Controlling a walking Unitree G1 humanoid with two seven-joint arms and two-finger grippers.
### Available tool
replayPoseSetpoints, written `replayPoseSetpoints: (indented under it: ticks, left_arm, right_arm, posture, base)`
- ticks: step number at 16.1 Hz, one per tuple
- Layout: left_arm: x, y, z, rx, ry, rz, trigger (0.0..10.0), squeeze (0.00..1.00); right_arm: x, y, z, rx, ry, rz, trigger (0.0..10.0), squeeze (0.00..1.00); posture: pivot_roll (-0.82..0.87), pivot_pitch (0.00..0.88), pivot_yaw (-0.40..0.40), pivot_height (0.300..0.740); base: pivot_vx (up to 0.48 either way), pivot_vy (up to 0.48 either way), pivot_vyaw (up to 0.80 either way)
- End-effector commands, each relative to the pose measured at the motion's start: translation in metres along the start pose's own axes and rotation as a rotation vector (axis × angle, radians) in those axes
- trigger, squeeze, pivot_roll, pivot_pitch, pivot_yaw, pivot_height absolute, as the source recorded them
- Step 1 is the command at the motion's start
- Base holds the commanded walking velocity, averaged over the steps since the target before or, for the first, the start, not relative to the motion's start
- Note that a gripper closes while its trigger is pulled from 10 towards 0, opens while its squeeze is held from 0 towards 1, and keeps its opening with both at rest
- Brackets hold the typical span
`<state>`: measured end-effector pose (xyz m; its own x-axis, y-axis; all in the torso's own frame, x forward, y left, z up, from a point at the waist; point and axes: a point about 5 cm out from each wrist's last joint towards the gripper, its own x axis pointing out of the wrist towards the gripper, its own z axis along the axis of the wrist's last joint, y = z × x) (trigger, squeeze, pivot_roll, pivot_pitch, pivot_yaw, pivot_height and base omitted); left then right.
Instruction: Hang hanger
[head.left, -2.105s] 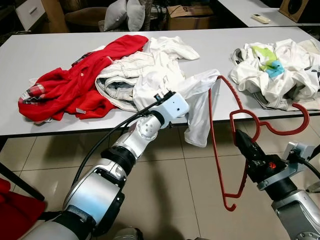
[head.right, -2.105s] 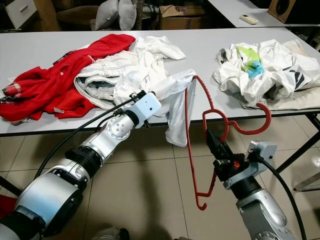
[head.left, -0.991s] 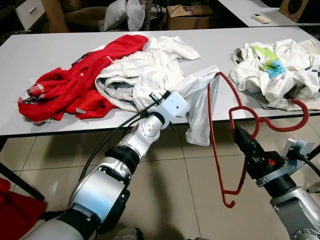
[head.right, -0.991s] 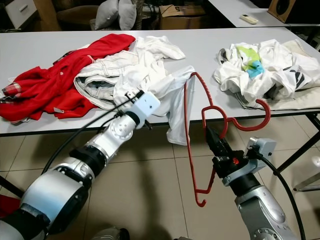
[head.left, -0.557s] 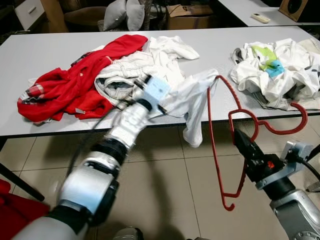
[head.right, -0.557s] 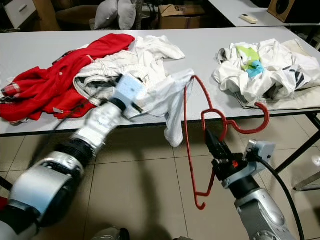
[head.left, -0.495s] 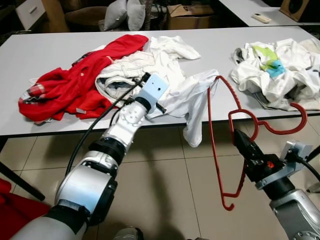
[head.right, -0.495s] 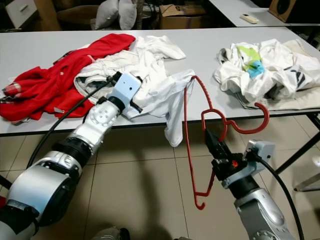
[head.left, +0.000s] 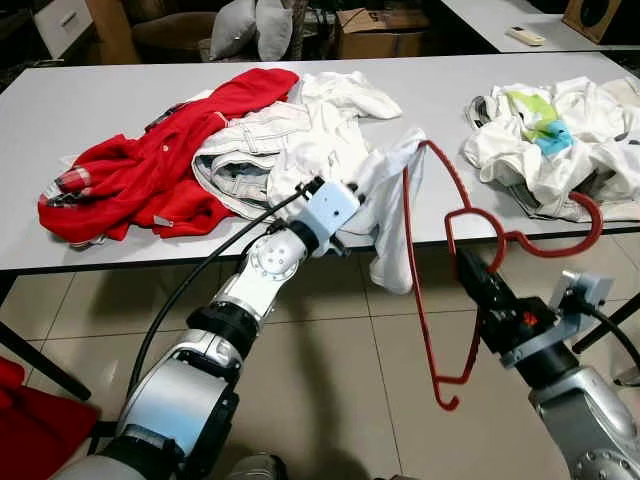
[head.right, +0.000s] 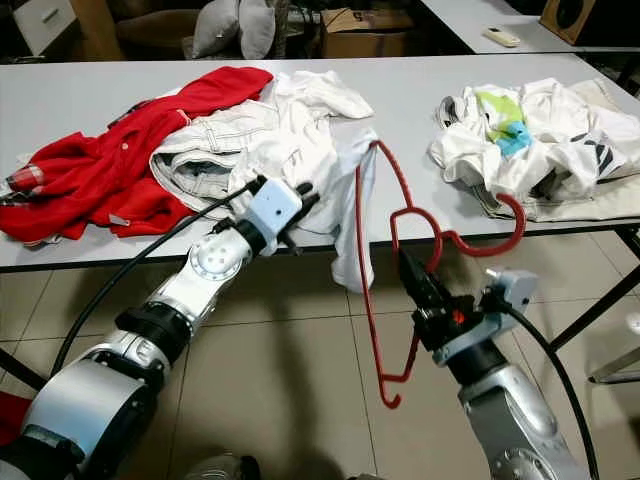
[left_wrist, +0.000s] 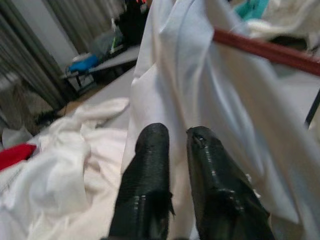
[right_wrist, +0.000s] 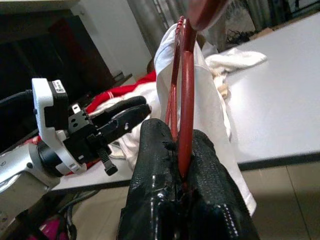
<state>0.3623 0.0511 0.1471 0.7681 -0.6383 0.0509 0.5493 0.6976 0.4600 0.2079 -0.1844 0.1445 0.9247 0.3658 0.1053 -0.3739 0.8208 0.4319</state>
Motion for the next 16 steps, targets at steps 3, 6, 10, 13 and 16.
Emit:
replayPoseSetpoints:
  ticks: [3, 6, 10, 13, 16]
  left_arm:
    - [0.007, 0.001, 0.017, 0.003, -0.079, -0.007, 10.0, 1.00]
    - [0.008, 0.000, 0.022, -0.047, -0.114, -0.001, 10.0, 1.00]
    - [0.016, 0.002, 0.019, -0.059, -0.037, 0.053, 10.0, 0.24]
    - [0.026, 0.000, 0.023, -0.113, 0.001, 0.083, 10.0, 0.00]
    - [0.032, -0.002, 0.022, -0.068, 0.073, 0.111, 3.3, 0.00]
  right_arm:
    - [0.002, 0.002, 0.003, -0.022, 0.001, 0.020, 10.0, 0.00]
    - [0.004, 0.003, 0.003, -0.027, 0.001, 0.025, 10.0, 0.00]
    - [0.007, 0.004, 0.005, -0.025, -0.005, 0.038, 10.0, 0.00]
    - [0.010, 0.007, 0.005, -0.022, -0.011, 0.052, 10.0, 0.00]
    - [0.011, 0.009, 0.006, -0.023, -0.015, 0.055, 10.0, 0.00]
  posture:
    - [-0.08, 0.034, 0.036, 0.740]
    - [-0.08, 0.033, 0.040, 0.740]
    - [-0.08, 0.033, 0.036, 0.740]
    - [-0.08, 0.032, 0.037, 0.740]
    - [-0.10, 0.028, 0.050, 0.740]
  base:
    - [0.000, 0.000, 0.00]
    - [0.000, 0.000, 0.00]
    - [0.000, 0.000, 0.00]
    - [0.000, 0.000, 0.00]
    - [0.000, 0.000, 0.00]
